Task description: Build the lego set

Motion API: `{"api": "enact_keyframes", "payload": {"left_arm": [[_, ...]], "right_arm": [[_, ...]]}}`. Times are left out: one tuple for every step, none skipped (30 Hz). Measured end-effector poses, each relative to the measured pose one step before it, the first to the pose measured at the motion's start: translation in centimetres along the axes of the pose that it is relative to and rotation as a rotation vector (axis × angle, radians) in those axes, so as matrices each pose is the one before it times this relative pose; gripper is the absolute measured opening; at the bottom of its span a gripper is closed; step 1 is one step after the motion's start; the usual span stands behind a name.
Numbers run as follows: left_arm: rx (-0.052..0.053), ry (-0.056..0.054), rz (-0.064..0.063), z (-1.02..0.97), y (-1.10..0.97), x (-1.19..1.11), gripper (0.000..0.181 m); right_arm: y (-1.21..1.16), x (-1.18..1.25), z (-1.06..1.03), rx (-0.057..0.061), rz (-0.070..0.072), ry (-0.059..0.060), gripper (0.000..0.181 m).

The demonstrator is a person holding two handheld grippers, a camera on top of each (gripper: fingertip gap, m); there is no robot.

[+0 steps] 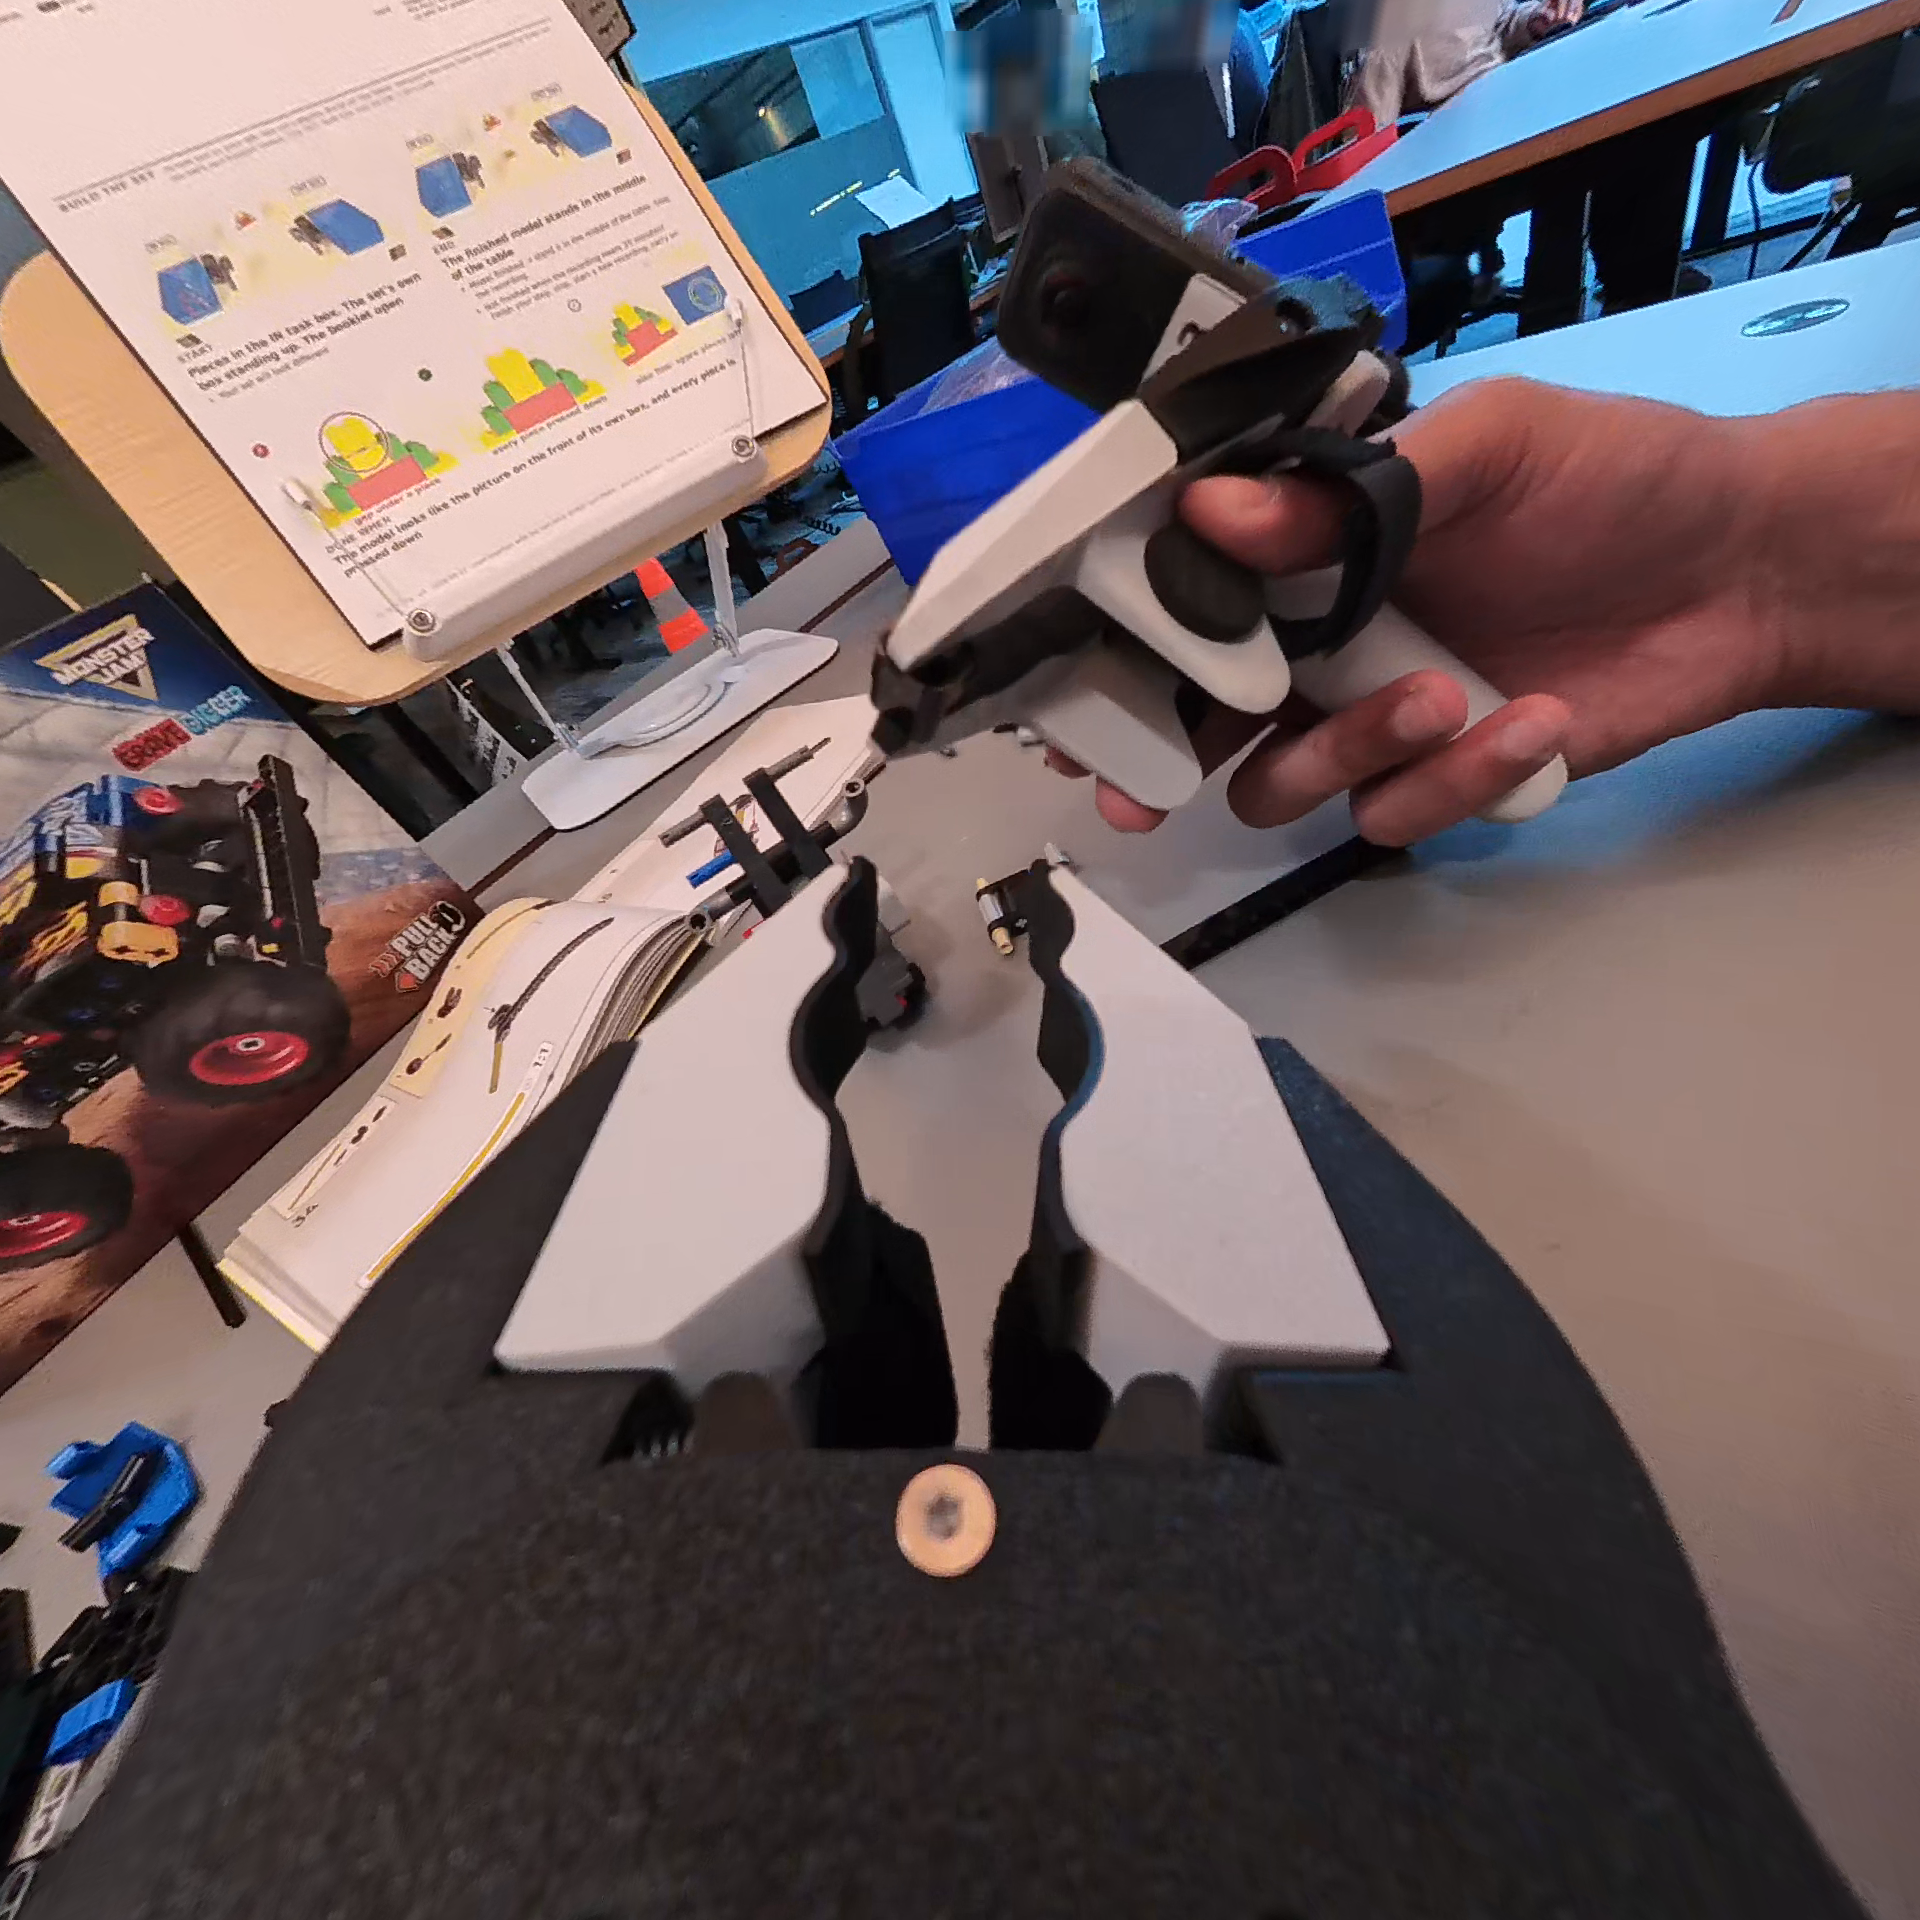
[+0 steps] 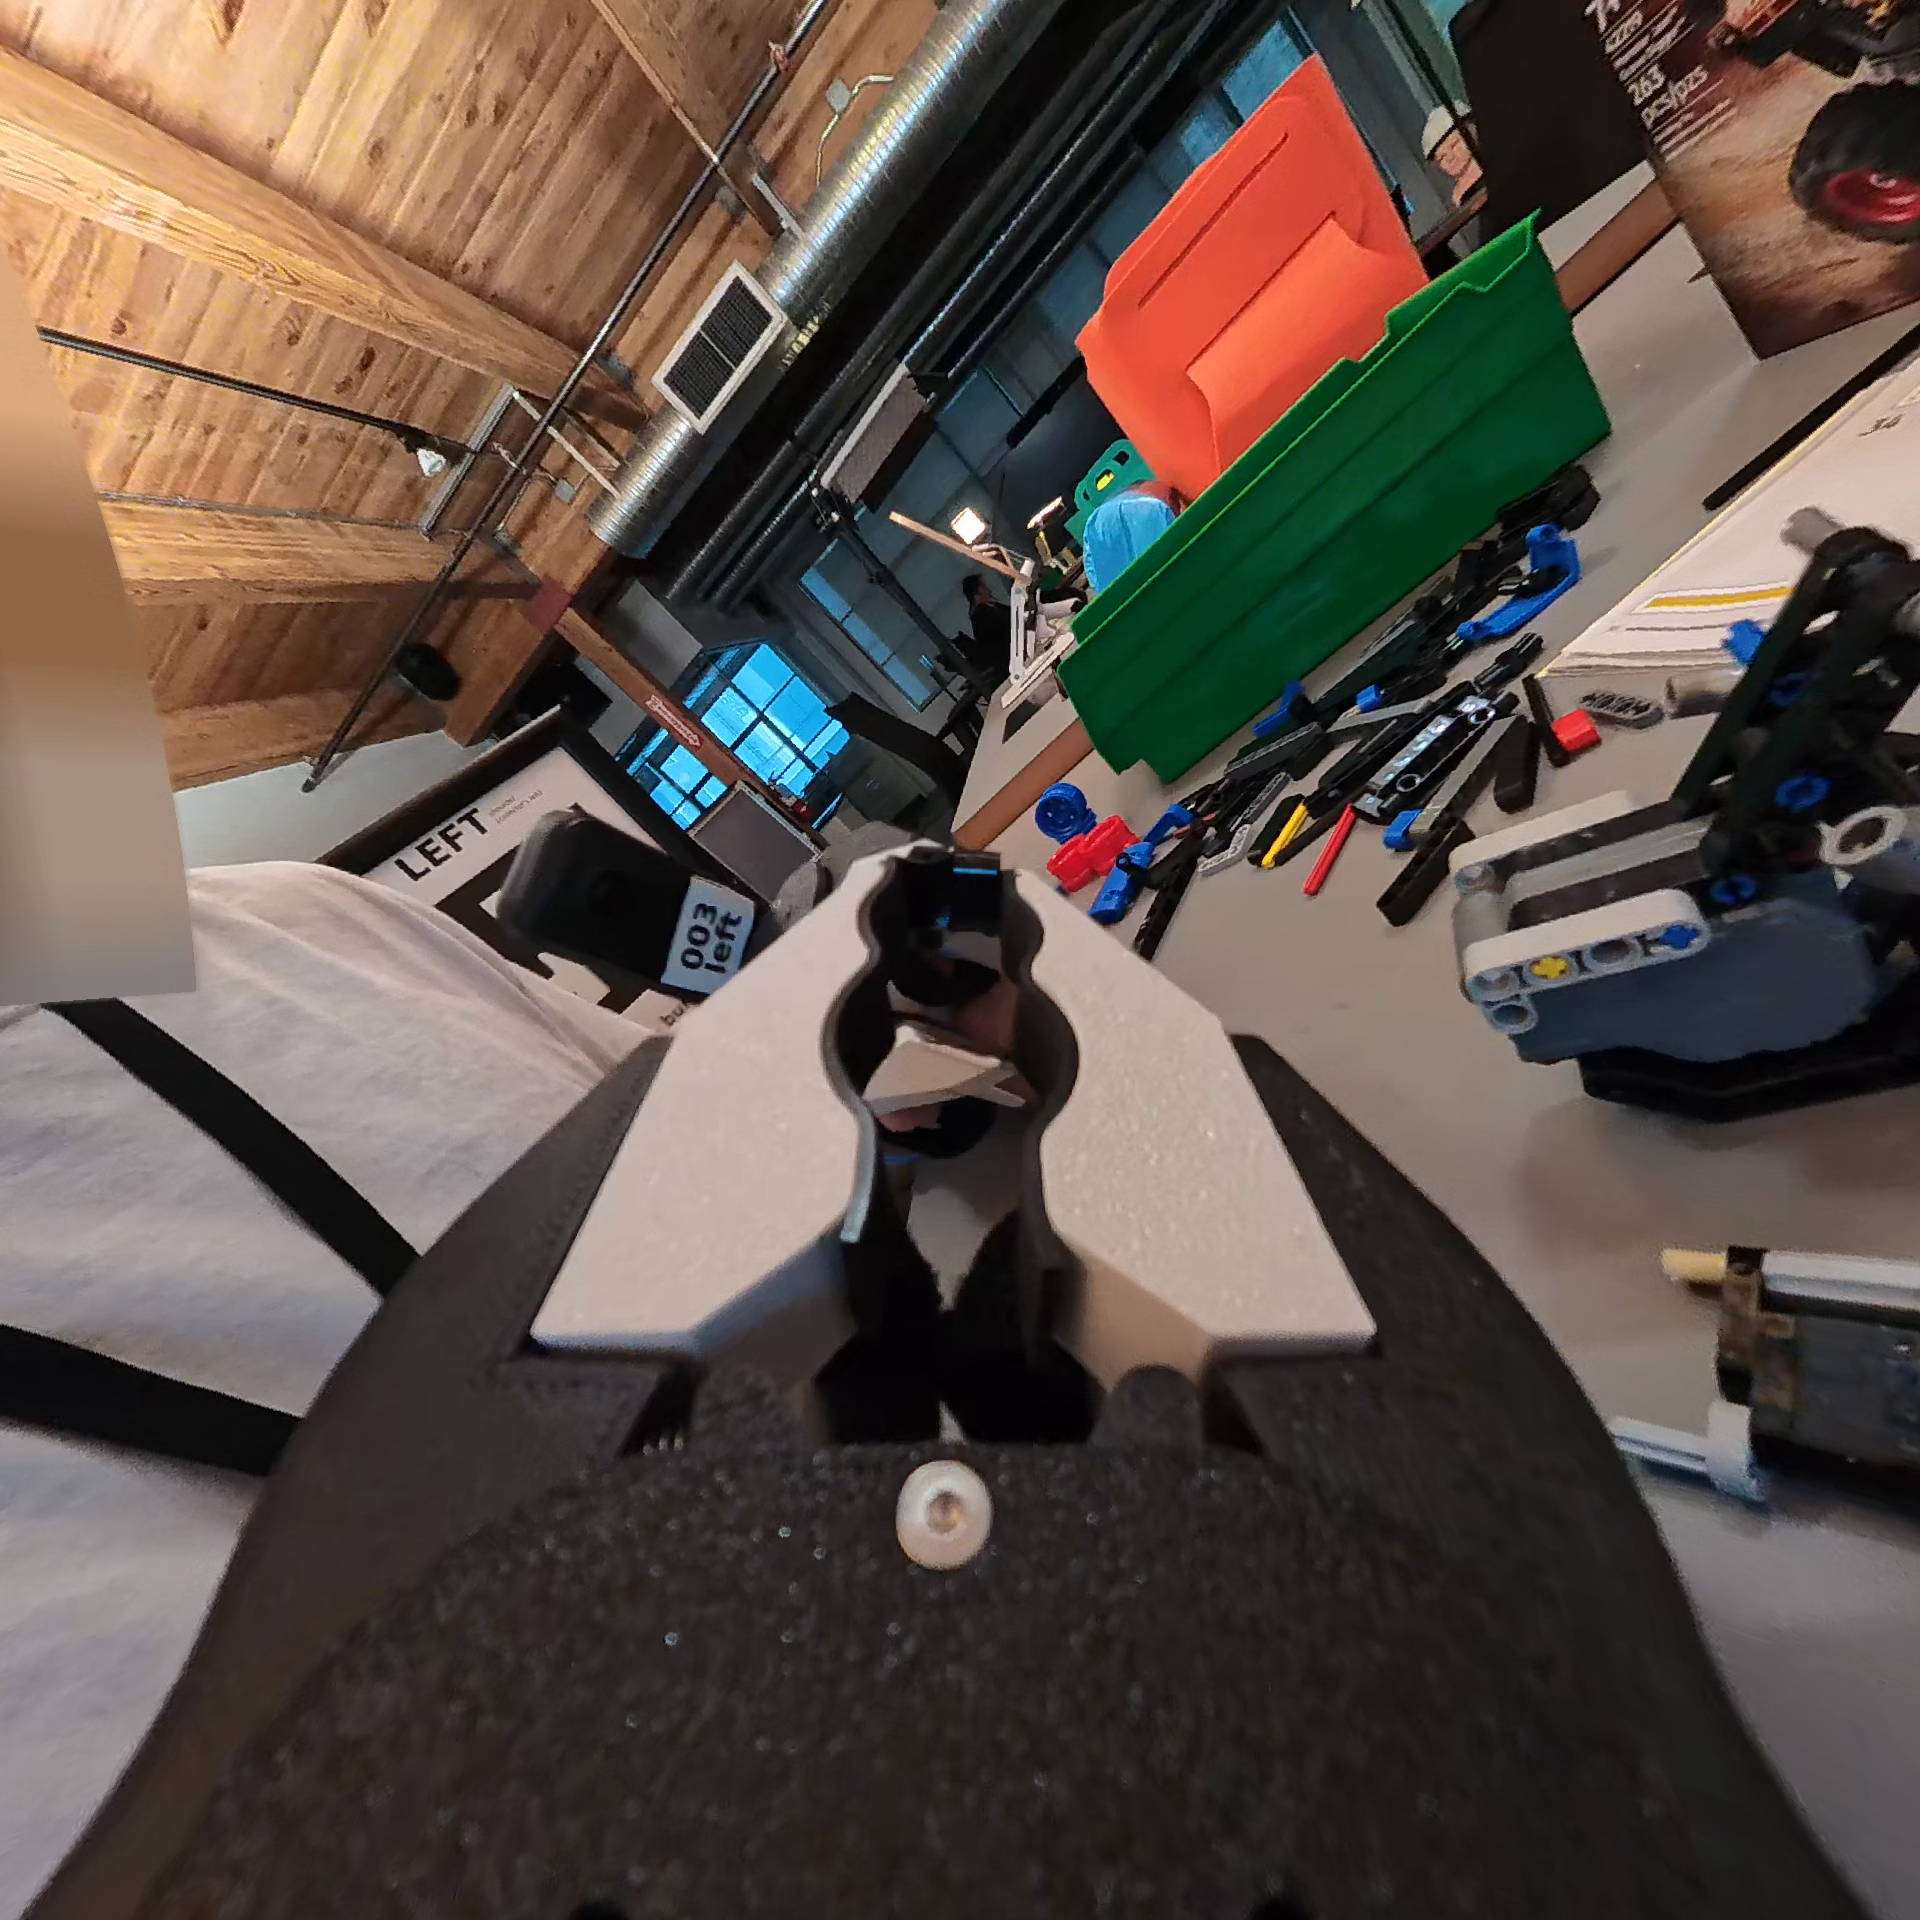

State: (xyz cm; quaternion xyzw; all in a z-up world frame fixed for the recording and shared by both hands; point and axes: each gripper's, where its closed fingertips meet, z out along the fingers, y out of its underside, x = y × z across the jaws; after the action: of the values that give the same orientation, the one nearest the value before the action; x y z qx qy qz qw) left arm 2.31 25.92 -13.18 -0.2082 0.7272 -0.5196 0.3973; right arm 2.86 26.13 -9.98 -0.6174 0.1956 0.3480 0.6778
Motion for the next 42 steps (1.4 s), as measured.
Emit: {"api": "enact_keyframes", "payload": {"left_arm": [[0.0043, 0.0039, -0.0012, -0.08, -0.241, 0.016, 0.027], [0.0133, -0.0025, -0.0006, -0.127, -0.474, -0.124, 0.027], [0.0188, 0.0042, 0.0013, -0.155, -0.579, -0.039, 0.029], [0.0163, 0.013, 0.0069, -0.128, -0.506, 0.091, 0.031], [0.0077, 0.0026, 0.0119, -0.076, -0.325, -0.037, 0.031], [0.0016, 0.0016, 0.0144, -0.024, -0.154, -0.012, 0.032], [-0.0028, 0.007, 0.013, -0.005, -0.026, 0.104, 0.032], [-0.0055, 0.0013, 0.0119, 0.01, 0.061, 0.057, 0.032], [-0.0092, -0.0039, 0.014, 0.025, 0.117, 0.038, 0.032], [-0.0097, -0.0047, 0.0185, 0.006, 0.099, 0.07, 0.032], [-0.012, -0.01, 0.0233, 0.005, 0.128, 0.037, 0.032], [-0.0192, -0.0164, 0.0283, 0.045, 0.213, -0.044, 0.03], [-0.0226, -0.0215, 0.0316, 0.065, 0.236, -0.1, 0.031], [-0.0207, -0.0151, 0.0331, 0.067, 0.196, 0.032, 0.029], [-0.0089, -0.0013, 0.0335, 0.016, 0.041, 0.277, 0.023], [0.0002, 0.0001, 0.0312, -0.034, -0.082, 0.315, 0.016], [-0.0038, -0.0237, 0.028, -0.002, 0.007, -0.104, 0.015], [-0.0171, -0.0123, 0.0193, 0.07, 0.219, -0.063, 0.015], [-0.0194, -0.0007, 0.0022, 0.085, 0.274, 0.042, 0.015], [-0.0058, -0.0007, -0.008, 0.035, 0.115, -0.012, 0.015], [0.005, -0.0108, -0.0112, -0.018, -0.007, -0.164, 0.018], [-0.0004, -0.0084, -0.0136, 0.017, 0.069, -0.151, 0.023], [-0.0096, 0.0019, -0.0143, 0.077, 0.174, -0.038, 0.025], [-0.0156, 0.0091, -0.0077, 0.106, 0.284, 0.055, 0.025], [-0.009, 0.0029, 0.0, 0.06, 0.186, -0.008, 0.024], [0.0053, 0.0118, 0.0094, -0.035, -0.028, 0.196, 0.015], [0.0064, -0.0024, 0.0131, -0.023, -0.088, 0.025, 0.015], [-0.007, -0.0013, 0.0116, 0.044, 0.074, -0.003, 0.015], [-0.0116, 0.0022, -0.0032, 0.084, 0.146, -0.009, 0.015], [-0.0028, 0.0064, -0.0222, 0.039, 0.057, -0.038, 0.015], [0.0113, 0.011, -0.0387, -0.04, -0.096, -0.088, 0.015], [0.0173, 0.0176, -0.0532, -0.087, -0.169, -0.1, 0.015], [0.0132, 0.0224, -0.0551, -0.082, -0.146, -0.09, 0.015], [0.0141, 0.0217, -0.0461, -0.117, -0.198, -0.069, 0.015], [0.0225, 0.0168, -0.0338, -0.162, -0.351, -0.051, 0.015], [0.0265, 0.0136, -0.0235, -0.189, -0.436, 0.029, 0.015], [0.0298, 0.0121, -0.0148, -0.207, -0.491, 0.089, 0.015], [0.0296, 0.0109, -0.0109, -0.206, -0.481, 0.107, 0.014], [0.0221, 0.0075, -0.0099, -0.156, -0.388, 0.082, 0.015], [0.0209, 0.0084, -0.0054, -0.116, -0.318, 0.123, 0.015], [0.0263, 0.0053, 0.0024, -0.156, -0.362, 0.119, 0.015], [0.0389, 0.0012, 0.0088, -0.21, -0.517, 0.135, 0.014]], "right_arm": [[0.299, -0.083, 0.144, -0.0171, 0.0106, -0.0098, 0.015], [0.377, -0.236, 0.205, -0.021, 0.0176, -0.0207, 0.015], [0.401, -0.303, 0.245, -0.0216, 0.0187, -0.0244, 0.015], [0.335, -0.27, 0.238, -0.0177, 0.0135, -0.0212, 0.015], [0.256, -0.199, 0.203, -0.0136, 0.0065, -0.0134, 0.015], [0.28, -0.032, 0.174, -0.0164, -0.0001, -0.0026, 0.015], [0.311, 0.135, 0.165, -0.0189, -0.0045, 0.009, 0.015], [0.335, 0.247, 0.145, -0.0187, -0.007, 0.0175, 0.015], [0.305, 0.271, 0.124, -0.0171, -0.0101, 0.0203, 0.016], [0.221, 0.247, 0.092, -0.0126, -0.0135, 0.0207, 0.016], [0.165, 0.195, 0.077, -0.0099, -0.0156, 0.0195, 0.016], [0.097, 0.231, 0.061, -0.0064, -0.0162, 0.0211, 0.015], [0.03, 0.341, 0.03, -0.0027, -0.0158, 0.0275, 0.015], [0.055, 0.271, 0.026, -0.0037, -0.0162, 0.0233, 0.015], [0.033, 0.041, 0.028, -0.004, -0.0162, 0.0104, 0.015], [0.041, -0.107, 0.035, -0.0033, -0.014, 0.0006, 0.015], [0.03, 0.006, 0.014, -0.0019, -0.0101, 0.0059, 0.015], [0.022, 0.238, 0.025, -0.0011, -0.0084, 0.0181, 0.016], [0.117, 0.272, 0.041, -0.0072, -0.0082, 0.0197, 0.016], [0.066, 0.104, 0.025, -0.0045, -0.0093, 0.0105, 0.016], [-0.04, -0.019, -0.017, 0.0017, -0.0077, 0.0035, 0.015], [-0.053, 0.047, -0.035, 0.0028, -0.0053, 0.0061, 0.015], [0.032, 0.116, -0.043, -0.0017, -0.0016, 0.0068, 0.015], [0.06, 0.071, -0.014, -0.0035, 0.006, 0.001, 0.015], [-0.034, 0.062, -0.022, 0.0023, 0.0107, -0.0002, 0.015], [-0.081, -0.061, -0.015, 0.0063, 0.0064, -0.0069, 0.015], [0.01, -0.099, -0.021, -0.0019, 0.0048, -0.0073, 0.015], [0.018, 0.105, -0.009, -0.0001, -0.0017, 0.0059, 0.015], [0.024, 0.096, 0.012, -0.0006, -0.0029, 0.007, 0.017], [-0.027, -0.126, 0.008, 0.0013, 0.0016, -0.0078, 0.021], [-0.117, -0.228, -0.01, 0.0077, 0.0076, -0.0172, 0.024], [-0.169, -0.353, -0.053, 0.0117, 0.0177, -0.0287, 0.028], [-0.13, -0.413, -0.027, 0.0094, 0.0294, -0.0365, 0.033], [-0.152, -0.389, -0.045, 0.0104, 0.034, -0.0373, 0.036], [-0.194, -0.426, -0.058, 0.0136, 0.0342, -0.0402, 0.037], [-0.196, -0.473, -0.067, 0.011, 0.033, -0.0416, 0.037], [-0.149, -0.495, -0.061, 0.0075, 0.0269, -0.0409, 0.036], [-0.19, -0.457, -0.068, 0.0106, 0.0246, -0.039, 0.035], [-0.133, -0.297, -0.05, 0.0075, 0.024, -0.0299, 0.032], [-0.032, -0.192, 0.003, 0.0033, 0.0222, -0.0228, 0.028], [-0.032, -0.181, 0.007, 0.0035, 0.0175, -0.0214, 0.025], [-0.072, -0.356, 0.029, 0.0066, 0.0188, -0.032, 0.022]]}}
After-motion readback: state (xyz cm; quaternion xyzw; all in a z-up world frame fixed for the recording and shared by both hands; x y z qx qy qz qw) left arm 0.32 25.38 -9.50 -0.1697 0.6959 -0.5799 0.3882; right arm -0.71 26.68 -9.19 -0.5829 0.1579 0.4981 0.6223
